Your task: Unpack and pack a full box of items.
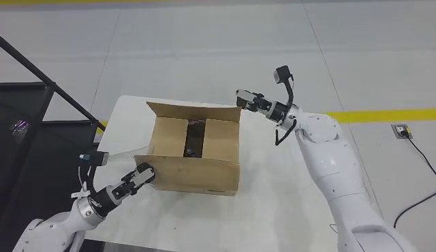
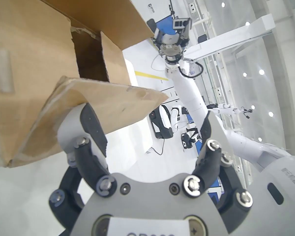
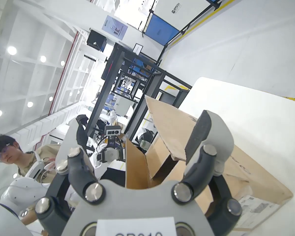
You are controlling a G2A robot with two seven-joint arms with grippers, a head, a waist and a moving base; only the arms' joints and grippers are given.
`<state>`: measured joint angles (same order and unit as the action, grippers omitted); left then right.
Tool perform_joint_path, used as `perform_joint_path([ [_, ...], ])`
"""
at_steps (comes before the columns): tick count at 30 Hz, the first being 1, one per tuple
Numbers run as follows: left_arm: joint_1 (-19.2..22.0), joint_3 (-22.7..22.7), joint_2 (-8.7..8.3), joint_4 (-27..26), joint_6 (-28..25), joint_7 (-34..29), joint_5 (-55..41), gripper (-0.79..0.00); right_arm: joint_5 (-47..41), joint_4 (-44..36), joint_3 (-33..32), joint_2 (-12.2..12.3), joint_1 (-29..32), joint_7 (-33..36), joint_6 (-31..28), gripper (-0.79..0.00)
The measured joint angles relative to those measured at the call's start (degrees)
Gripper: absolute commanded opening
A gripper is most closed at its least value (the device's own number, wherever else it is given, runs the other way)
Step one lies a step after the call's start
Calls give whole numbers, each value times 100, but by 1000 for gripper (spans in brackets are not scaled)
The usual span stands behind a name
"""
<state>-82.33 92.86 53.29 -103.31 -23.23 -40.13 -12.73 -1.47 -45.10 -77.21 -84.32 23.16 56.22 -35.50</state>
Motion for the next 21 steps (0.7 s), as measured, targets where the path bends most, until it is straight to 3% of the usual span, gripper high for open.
perform_joint_path([
  [10, 352, -405, 55, 180, 162, 151, 265, 0, 645, -1832, -55, 265, 805, 625, 1030, 0],
  [21, 471, -535, 89, 269, 261, 284, 413, 0, 1177, -2841, 246, 341, 1243, 281, 2661, 0],
])
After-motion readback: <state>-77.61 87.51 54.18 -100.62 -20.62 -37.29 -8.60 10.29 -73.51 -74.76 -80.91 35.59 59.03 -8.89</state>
